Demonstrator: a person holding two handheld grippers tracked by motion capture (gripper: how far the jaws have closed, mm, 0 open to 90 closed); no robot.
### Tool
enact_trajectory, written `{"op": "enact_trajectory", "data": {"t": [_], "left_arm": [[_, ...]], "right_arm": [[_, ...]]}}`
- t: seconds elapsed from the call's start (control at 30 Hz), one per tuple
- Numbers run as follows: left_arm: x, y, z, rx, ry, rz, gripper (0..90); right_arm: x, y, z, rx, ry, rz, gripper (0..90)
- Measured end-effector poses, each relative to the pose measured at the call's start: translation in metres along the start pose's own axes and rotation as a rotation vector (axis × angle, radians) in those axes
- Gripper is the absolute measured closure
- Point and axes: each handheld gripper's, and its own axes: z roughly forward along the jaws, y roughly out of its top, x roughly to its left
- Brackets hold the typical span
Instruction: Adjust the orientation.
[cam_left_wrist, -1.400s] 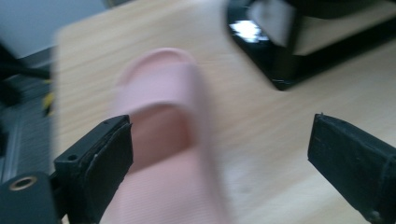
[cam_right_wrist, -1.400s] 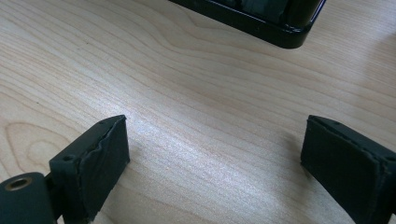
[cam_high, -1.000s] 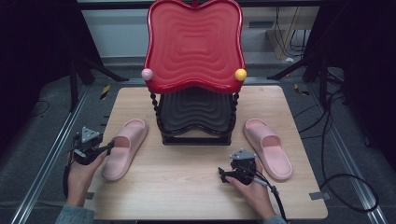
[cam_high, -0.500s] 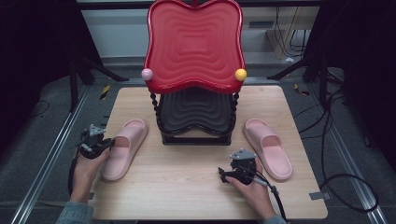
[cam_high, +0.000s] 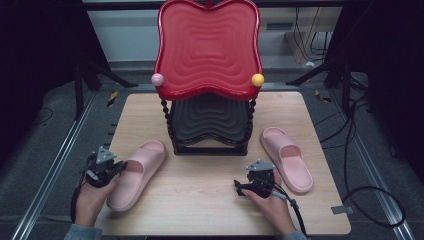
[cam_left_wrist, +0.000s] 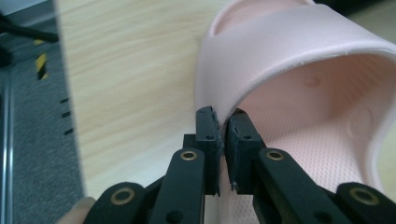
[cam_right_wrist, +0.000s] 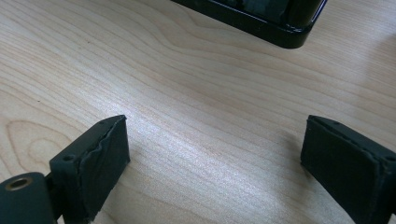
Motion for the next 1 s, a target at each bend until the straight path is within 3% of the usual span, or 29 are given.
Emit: {"op": "enact_trajectory", "data": {"t": [0.1, 0.23, 0.4, 0.57, 0.6, 0.63, 0.77, 0.87, 1.0], "left_arm": [[-0.02, 0.002, -0.003, 0.012, -0.064, 0.057, 84.1], [-0.045, 0.01, 0.007, -0.007, -0.136, 0.109, 84.3], [-0.067, 0.014, 0.021, 0.004, -0.167, 0.16, 84.3], [-0.07, 0.012, 0.027, 0.001, -0.177, 0.147, 82.3], [-0.069, 0.012, 0.026, -0.004, -0.177, 0.138, 78.8], [-0.068, 0.014, 0.018, -0.009, -0.159, 0.141, 67.1], [-0.068, 0.02, 0.001, -0.042, -0.161, 0.119, 61.1], [-0.078, 0.025, -0.01, -0.047, -0.197, 0.124, 56.4], [-0.098, 0.026, -0.01, -0.028, -0.237, 0.151, 55.8]], "right_arm": [[0.0, 0.0, -0.001, 0.001, 0.002, -0.008, 8.2], [-0.001, 0.0, -0.001, 0.001, 0.002, -0.009, 8.2], [-0.001, 0.0, -0.001, 0.001, 0.002, -0.009, 8.2], [-0.001, 0.0, -0.001, 0.001, 0.002, -0.009, 8.2], [-0.001, 0.0, -0.001, 0.001, 0.002, -0.009, 8.2], [-0.001, 0.0, -0.001, 0.001, 0.002, -0.009, 8.2], [-0.001, 0.0, -0.001, 0.001, 0.002, -0.009, 8.2], [-0.001, 0.0, -0.001, 0.001, 0.002, -0.009, 8.2], [-0.001, -0.001, -0.001, 0.001, 0.002, -0.01, 8.2]]}}
